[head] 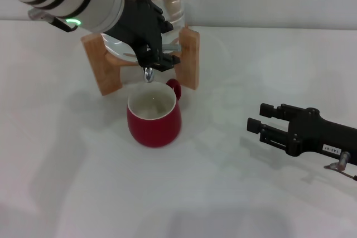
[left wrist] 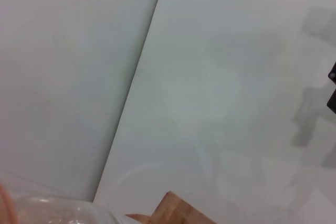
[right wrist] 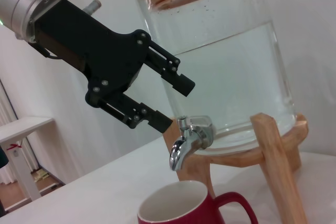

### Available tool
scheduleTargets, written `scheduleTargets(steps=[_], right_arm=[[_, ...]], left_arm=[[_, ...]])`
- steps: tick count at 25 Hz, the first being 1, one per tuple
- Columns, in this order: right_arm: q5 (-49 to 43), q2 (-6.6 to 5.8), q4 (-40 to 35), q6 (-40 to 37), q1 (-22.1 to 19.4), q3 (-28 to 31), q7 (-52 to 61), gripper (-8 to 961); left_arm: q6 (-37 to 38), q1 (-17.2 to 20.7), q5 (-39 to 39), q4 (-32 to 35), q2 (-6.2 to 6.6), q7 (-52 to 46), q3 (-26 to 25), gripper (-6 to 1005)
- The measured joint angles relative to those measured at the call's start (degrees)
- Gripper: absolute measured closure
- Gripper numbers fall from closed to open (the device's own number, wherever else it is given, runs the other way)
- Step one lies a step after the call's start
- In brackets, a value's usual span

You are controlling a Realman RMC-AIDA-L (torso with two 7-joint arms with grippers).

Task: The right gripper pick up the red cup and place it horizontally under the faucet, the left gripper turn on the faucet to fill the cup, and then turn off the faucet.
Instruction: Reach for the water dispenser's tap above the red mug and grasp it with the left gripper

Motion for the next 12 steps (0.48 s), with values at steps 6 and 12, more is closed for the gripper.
scheduleTargets(steps=[6,12], right_arm=[[0.0,0.0,0.0,0.0,0.06,0.08,0.27,426],[-0.01,0.0,0.0,0.0,0.23,0.09,0.26,426]], left_arm=[[0.42,-0.17,0.07,-0.25,-0.06,-0.65,0.08,329],[0.67,-0.39,0.29,-2.18,-0.07,-0.92,-0.38,376]])
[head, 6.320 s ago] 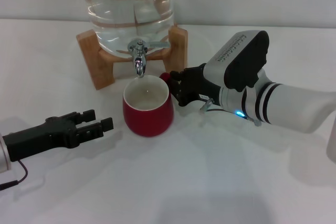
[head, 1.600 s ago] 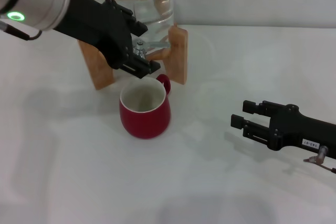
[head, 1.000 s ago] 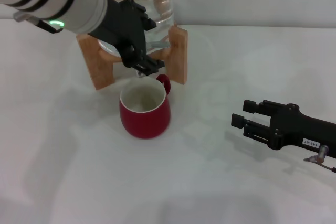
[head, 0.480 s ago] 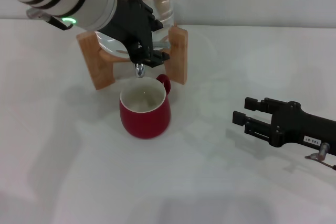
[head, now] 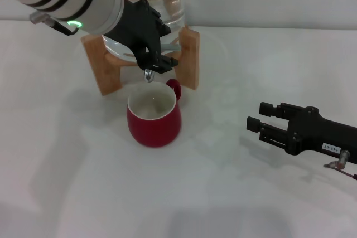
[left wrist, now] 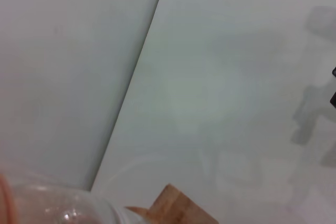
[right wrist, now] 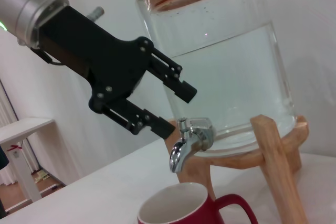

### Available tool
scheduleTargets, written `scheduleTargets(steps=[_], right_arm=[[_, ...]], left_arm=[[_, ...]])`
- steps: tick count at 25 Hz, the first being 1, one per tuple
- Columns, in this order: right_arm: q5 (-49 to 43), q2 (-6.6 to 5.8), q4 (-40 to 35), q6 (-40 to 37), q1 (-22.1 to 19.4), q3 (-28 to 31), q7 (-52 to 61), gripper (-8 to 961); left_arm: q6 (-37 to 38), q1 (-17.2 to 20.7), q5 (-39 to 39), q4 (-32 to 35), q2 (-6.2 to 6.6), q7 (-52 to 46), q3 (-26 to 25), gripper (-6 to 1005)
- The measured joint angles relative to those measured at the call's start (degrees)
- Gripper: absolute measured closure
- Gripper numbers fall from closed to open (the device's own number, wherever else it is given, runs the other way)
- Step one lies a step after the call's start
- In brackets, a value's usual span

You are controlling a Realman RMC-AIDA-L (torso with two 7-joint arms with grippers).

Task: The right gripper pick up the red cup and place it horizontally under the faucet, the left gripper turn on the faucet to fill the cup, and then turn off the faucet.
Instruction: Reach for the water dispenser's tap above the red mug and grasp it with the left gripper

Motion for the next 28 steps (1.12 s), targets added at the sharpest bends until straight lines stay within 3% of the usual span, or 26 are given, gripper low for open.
scheduleTargets(steps=[11,28], right_arm=[[0.0,-0.05,-0.07,0.24,0.25,-0.01,0.14,426],[0.0,-0.34,-0.5,1.37,0.32,-0.13,0.18,426]], left_arm=[[0.65,-3.37,0.63,-4.39,0.07,-1.48,-1.84,374],[1.95,-6.0,0.43,-9.77,-0.09,-1.87,0.13,371]])
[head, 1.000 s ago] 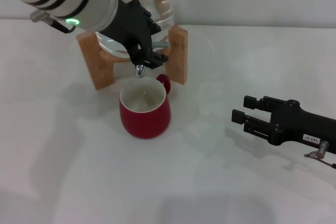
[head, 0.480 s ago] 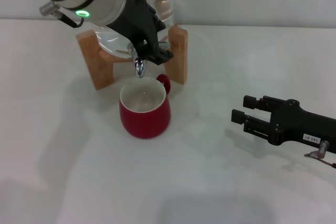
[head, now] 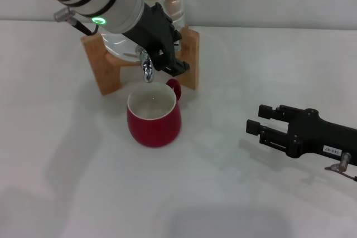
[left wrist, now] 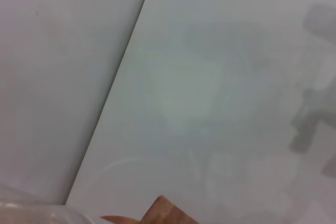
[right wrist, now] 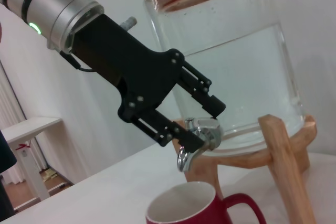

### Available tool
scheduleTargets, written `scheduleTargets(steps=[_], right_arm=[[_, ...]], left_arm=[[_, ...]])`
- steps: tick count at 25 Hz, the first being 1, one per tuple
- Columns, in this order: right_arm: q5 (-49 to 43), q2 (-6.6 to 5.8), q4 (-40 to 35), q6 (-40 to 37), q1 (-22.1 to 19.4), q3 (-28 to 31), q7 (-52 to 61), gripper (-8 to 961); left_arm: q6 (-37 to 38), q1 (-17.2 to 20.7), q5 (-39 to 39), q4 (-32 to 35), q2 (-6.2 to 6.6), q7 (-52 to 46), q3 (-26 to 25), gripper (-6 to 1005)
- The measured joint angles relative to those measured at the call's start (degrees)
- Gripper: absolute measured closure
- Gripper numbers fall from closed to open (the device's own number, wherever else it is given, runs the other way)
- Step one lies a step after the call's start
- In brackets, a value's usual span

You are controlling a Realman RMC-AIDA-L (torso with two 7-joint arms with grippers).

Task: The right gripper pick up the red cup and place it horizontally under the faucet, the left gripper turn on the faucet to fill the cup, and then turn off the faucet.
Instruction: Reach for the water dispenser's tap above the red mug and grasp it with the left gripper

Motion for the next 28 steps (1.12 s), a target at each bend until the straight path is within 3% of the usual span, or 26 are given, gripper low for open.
scheduleTargets(steps=[28], right_arm=[[-0.09,-0.01,-0.82,0.87,0.51,0.13,-0.06,426]], left_arm=[[-1.31,-0.43,0.4,-0.49,0.0,-0.96,1.7,370]])
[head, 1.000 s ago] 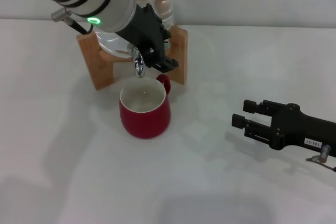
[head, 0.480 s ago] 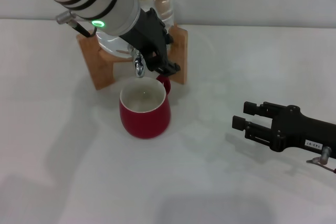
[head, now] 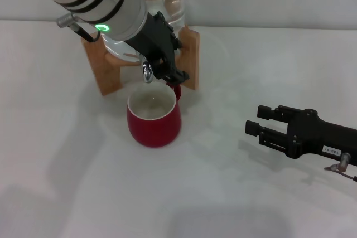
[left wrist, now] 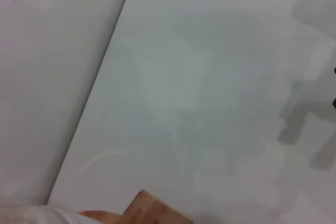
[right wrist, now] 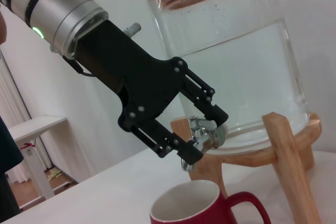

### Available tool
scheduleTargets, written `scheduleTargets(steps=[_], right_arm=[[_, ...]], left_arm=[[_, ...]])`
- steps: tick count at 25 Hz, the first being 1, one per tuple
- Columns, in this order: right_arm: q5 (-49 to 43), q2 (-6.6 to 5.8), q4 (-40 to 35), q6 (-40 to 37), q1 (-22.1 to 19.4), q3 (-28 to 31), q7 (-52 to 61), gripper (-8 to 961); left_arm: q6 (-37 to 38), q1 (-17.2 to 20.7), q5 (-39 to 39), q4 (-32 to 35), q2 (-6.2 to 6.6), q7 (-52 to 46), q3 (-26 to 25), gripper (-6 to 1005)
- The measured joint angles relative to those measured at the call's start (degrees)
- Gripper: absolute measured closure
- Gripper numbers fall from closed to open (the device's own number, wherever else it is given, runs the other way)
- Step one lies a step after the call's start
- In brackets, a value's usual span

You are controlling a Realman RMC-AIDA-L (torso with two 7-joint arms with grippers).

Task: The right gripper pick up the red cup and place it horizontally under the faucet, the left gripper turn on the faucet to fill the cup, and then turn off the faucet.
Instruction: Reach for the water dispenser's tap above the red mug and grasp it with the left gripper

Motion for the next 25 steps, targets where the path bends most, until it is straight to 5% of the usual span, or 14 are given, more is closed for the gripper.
scheduleTargets(steps=[25], right_arm=[[-0.71,-0.09,-0.09,0.21,0.07,-0.01,0.06,426]], left_arm=[[-5.08,1.17,-0.16,6.25,-0.13,-2.44,3.13,374]])
